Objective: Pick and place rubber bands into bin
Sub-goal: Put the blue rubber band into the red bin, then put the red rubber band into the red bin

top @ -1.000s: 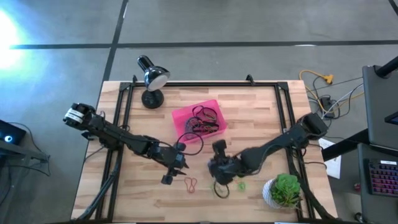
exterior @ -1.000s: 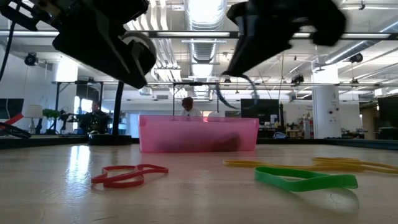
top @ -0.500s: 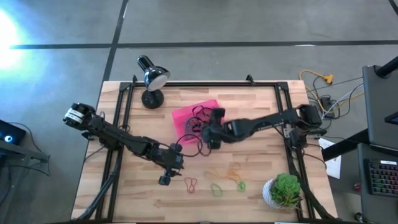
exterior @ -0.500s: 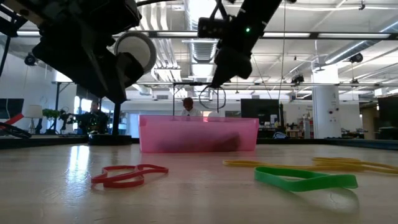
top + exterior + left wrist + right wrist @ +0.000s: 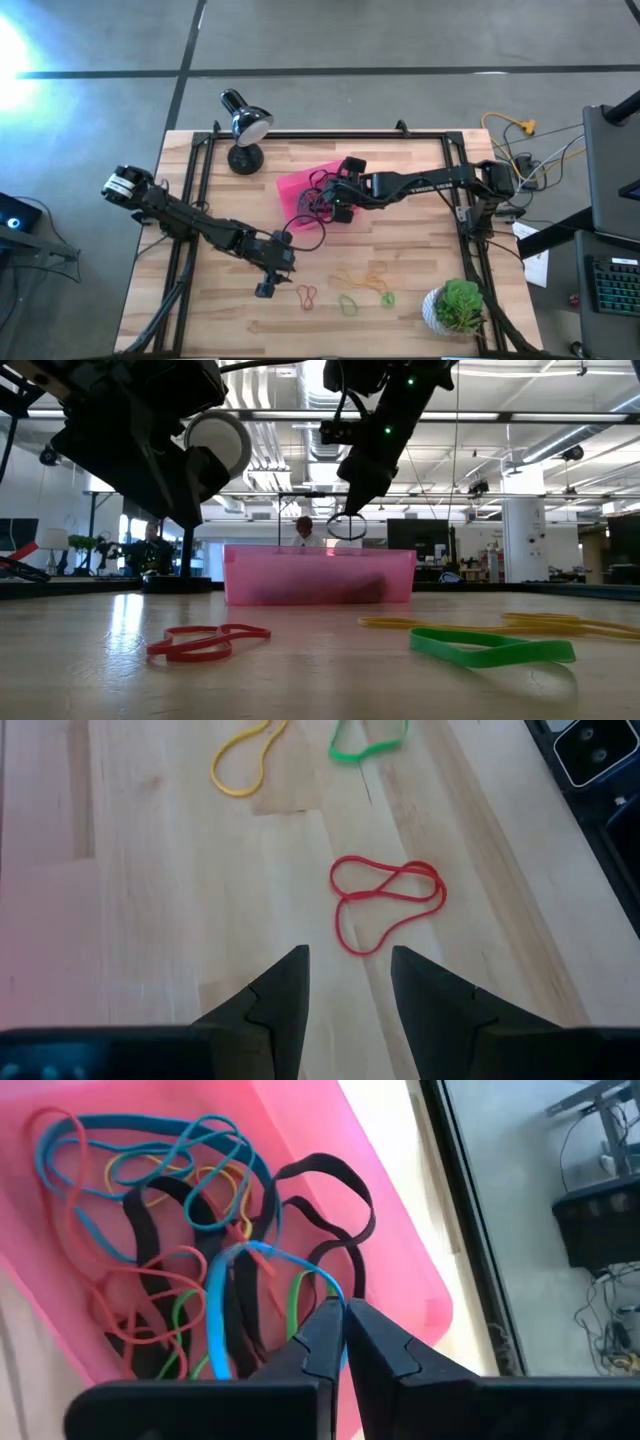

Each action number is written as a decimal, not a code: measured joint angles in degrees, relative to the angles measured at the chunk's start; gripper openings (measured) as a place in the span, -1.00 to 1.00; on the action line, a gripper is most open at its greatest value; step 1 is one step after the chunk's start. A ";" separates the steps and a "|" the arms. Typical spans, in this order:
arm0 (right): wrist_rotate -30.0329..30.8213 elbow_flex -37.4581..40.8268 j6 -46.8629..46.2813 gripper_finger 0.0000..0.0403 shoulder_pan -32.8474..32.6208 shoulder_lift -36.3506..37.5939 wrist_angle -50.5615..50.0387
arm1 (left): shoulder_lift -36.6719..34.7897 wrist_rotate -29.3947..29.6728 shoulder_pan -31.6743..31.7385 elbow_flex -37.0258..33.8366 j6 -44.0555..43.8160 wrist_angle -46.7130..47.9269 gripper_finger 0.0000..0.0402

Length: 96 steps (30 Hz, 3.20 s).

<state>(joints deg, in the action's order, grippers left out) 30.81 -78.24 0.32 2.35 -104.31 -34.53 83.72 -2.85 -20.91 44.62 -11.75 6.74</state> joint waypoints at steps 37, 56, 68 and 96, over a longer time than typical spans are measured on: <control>-0.81 1.08 -5.28 -0.43 -20.37 17.50 -13.70 | 14.24 -1.25 -0.11 1.66 -1.41 -8.90 -0.36; 12.39 15.34 -25.95 -0.59 -46.82 27.42 -10.30 | 14.56 -3.88 -0.15 1.45 0.12 -17.34 -0.36; 14.43 21.70 -33.41 -0.66 -51.25 27.34 -5.15 | 14.56 -2.56 -0.37 1.08 12.58 -19.56 -0.36; 15.87 21.35 -33.16 -0.70 -52.10 27.39 -4.02 | 23.35 -4.35 -0.09 2.80 10.75 -21.72 -0.36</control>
<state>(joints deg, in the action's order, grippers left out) 46.68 -56.88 -32.84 -49.76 -76.93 -38.54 107.07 -7.20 -20.99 47.42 -1.01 -14.98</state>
